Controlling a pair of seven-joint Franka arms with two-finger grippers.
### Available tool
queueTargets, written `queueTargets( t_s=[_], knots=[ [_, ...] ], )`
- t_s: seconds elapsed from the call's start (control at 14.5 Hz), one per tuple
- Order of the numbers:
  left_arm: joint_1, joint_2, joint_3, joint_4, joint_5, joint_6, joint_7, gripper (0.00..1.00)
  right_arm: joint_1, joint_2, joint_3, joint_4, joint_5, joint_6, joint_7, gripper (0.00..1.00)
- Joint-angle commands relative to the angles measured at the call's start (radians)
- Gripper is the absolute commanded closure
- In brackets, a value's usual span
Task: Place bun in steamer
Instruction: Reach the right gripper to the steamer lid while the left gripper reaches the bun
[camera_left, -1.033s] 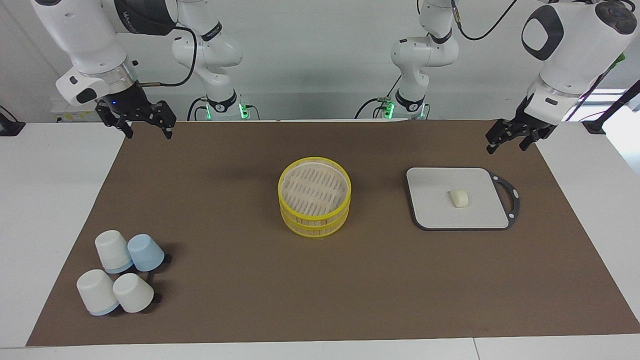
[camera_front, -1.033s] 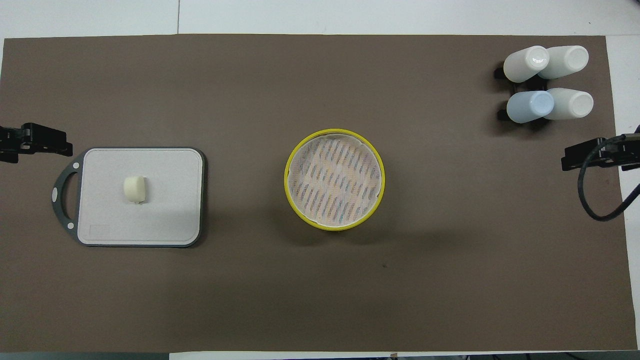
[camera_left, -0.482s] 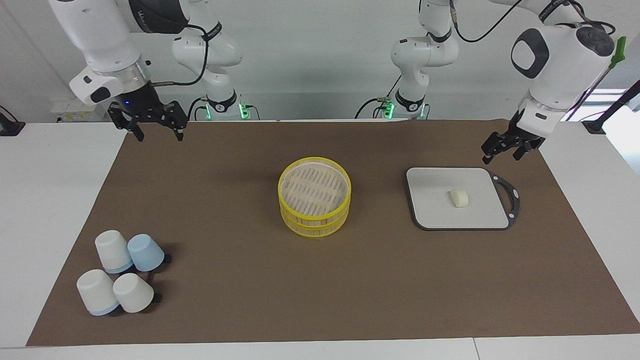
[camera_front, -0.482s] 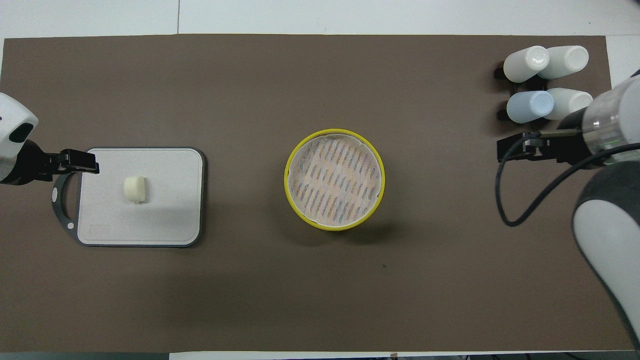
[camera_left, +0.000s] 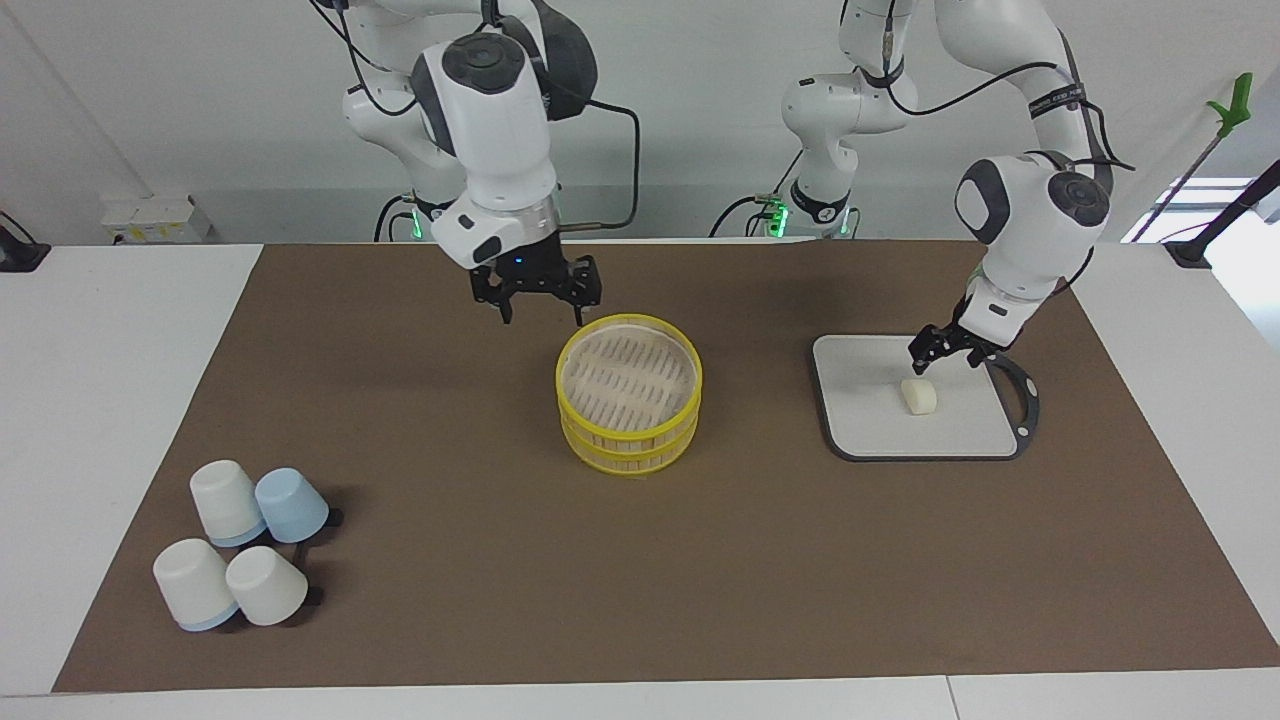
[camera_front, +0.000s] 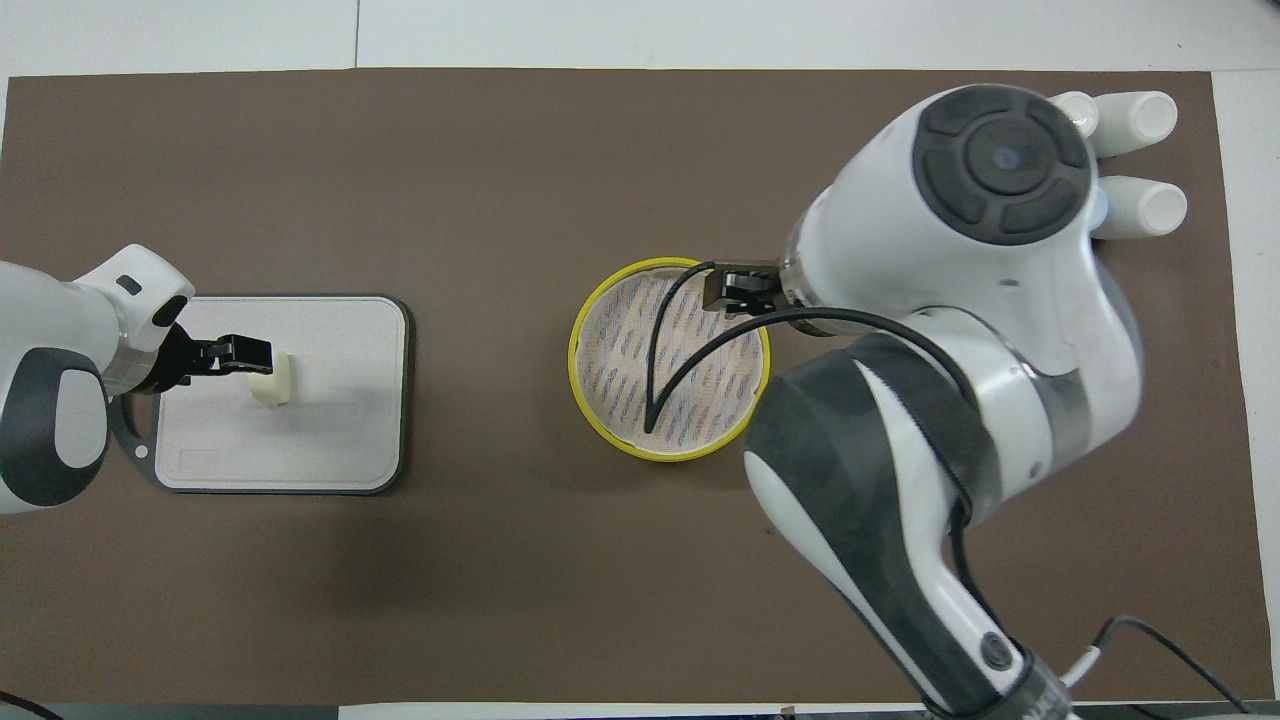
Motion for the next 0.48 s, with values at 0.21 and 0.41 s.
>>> queueTargets(
  t_s=[0.21, 0.41],
  knots=[
    [-0.02, 0.015, 0.008, -0.078, 0.001, 0.111, -0.006, 0.0, 0.123, 0.228, -0.018, 0.233, -0.005, -0.015, 0.2, 0.0],
    [-0.02, 0.018, 0.008, -0.104, 0.0, 0.145, -0.005, 0.0, 0.181, 0.33, -0.016, 0.301, -0.063, 0.011, 0.311, 0.0]
  ],
)
